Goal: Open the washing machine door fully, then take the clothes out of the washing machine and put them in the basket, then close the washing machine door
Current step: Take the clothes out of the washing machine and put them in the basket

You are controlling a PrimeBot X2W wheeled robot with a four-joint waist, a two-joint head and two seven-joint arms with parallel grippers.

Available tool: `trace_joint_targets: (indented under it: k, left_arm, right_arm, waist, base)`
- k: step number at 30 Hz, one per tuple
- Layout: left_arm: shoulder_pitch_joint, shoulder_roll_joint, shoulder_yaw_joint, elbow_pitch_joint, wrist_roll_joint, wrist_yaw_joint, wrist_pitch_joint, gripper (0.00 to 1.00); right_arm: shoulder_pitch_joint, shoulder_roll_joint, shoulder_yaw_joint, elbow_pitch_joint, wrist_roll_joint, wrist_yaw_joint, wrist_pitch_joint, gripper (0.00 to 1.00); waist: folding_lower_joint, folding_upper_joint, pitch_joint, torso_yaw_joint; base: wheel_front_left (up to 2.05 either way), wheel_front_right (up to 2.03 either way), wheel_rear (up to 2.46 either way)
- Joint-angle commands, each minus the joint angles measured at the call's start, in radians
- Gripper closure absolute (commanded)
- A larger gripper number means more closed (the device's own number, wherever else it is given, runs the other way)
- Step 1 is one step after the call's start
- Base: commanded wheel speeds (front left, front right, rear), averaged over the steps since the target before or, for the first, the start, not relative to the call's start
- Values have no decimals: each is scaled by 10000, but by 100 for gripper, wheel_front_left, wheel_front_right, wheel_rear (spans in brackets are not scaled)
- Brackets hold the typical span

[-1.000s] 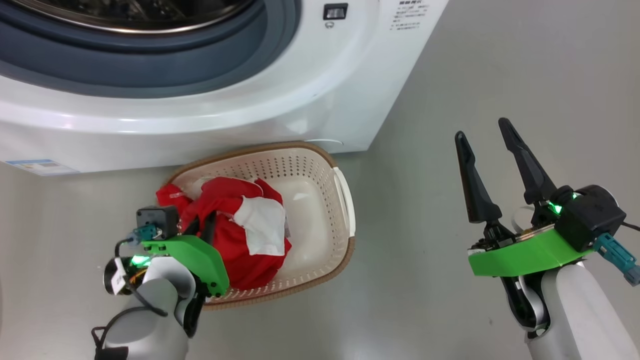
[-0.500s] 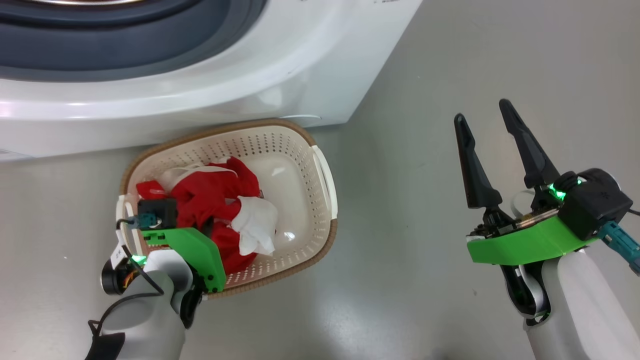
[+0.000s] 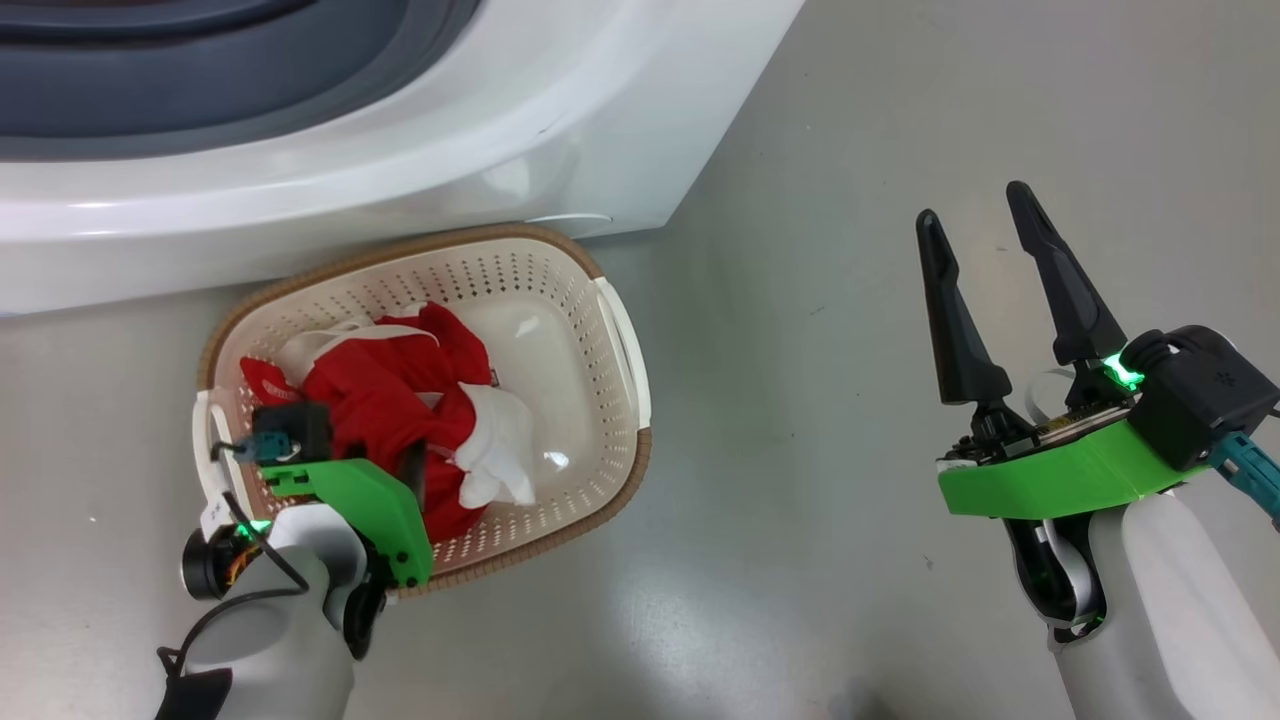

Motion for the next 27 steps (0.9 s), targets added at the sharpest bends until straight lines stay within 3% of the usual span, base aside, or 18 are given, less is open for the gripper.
trace_joint_targets:
  k: [1, 16, 19, 27]
  left_arm:
    - [-14, 246, 177, -71, -38, 6, -149, 0]
    - [421, 99, -103, -628, -374, -279, -1528, 0]
    - [693, 101, -55, -1180, -420, -291, -1617, 0]
    - [1996, 373, 1096, -4273, -25, -275, -1630, 0]
  right_arm:
    - [12, 11, 191, -250, -2, 65, -63, 0]
    - [279, 11, 74, -11, -141, 65, -63, 0]
    - [434, 11, -2, 57, -181, 65, -63, 0]
    - [832, 11, -144, 188, -253, 65, -63, 0]
  waist:
    - [0, -1, -51, 31]
    - [0, -1, -1582, 668]
    - [0, -1, -1950, 821]
    - [0, -1, -2824, 1165]
  base:
    - [0, 0, 0]
    - [0, 0, 0]
    - [0, 0, 0]
    - [0, 0, 0]
